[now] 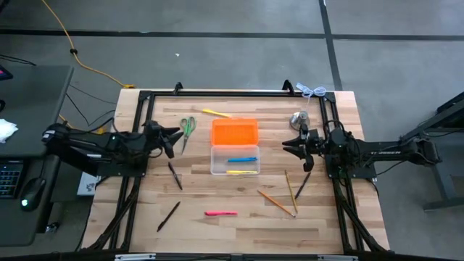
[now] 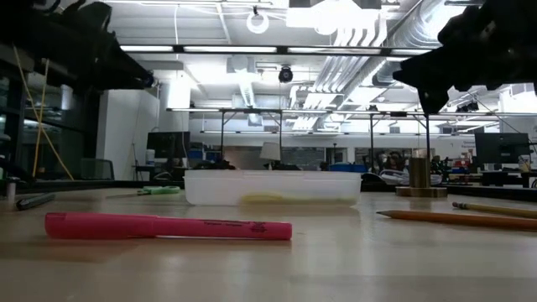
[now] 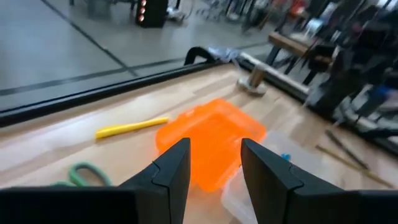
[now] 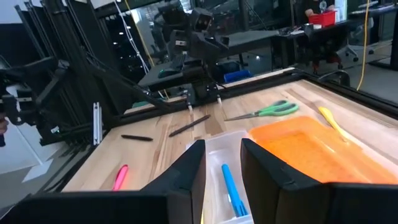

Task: Pick & place school supplies into a supply box
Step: Put the green scissors into the orange supply box

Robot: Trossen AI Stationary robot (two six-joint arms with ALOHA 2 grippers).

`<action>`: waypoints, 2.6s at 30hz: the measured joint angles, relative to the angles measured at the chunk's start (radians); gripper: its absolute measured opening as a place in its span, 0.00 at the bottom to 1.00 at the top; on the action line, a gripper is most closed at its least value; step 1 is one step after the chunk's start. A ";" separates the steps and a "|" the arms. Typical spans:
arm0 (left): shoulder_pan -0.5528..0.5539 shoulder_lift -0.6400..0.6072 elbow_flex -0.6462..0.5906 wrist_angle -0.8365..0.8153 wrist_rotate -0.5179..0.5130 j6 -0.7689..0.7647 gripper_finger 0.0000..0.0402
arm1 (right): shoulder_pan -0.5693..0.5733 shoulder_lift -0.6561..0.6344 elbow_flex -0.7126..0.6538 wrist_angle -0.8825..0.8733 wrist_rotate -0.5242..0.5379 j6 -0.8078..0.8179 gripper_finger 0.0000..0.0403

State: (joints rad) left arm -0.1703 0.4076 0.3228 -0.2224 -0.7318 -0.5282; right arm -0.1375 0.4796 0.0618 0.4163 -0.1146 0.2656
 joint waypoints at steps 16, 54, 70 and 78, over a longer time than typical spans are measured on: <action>0.001 0.401 0.375 -0.279 -0.143 -0.006 0.43 | 0.000 -0.003 -0.006 -0.008 -0.023 -0.029 0.19; 0.594 0.714 0.546 -0.511 0.410 -0.331 0.43 | 0.000 -0.003 -0.006 -0.008 -0.060 -0.039 0.19; 0.702 0.911 0.546 -0.489 0.487 -0.255 0.43 | 0.000 -0.003 -0.006 0.000 -0.057 -0.039 0.19; 0.701 1.020 0.546 -0.444 0.486 -0.236 0.43 | 0.000 -0.003 -0.006 0.000 -0.057 -0.039 0.19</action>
State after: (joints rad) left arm 0.5308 1.4272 0.8684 -0.6662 -0.2454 -0.7639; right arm -0.1375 0.4767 0.0560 0.4160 -0.1719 0.2268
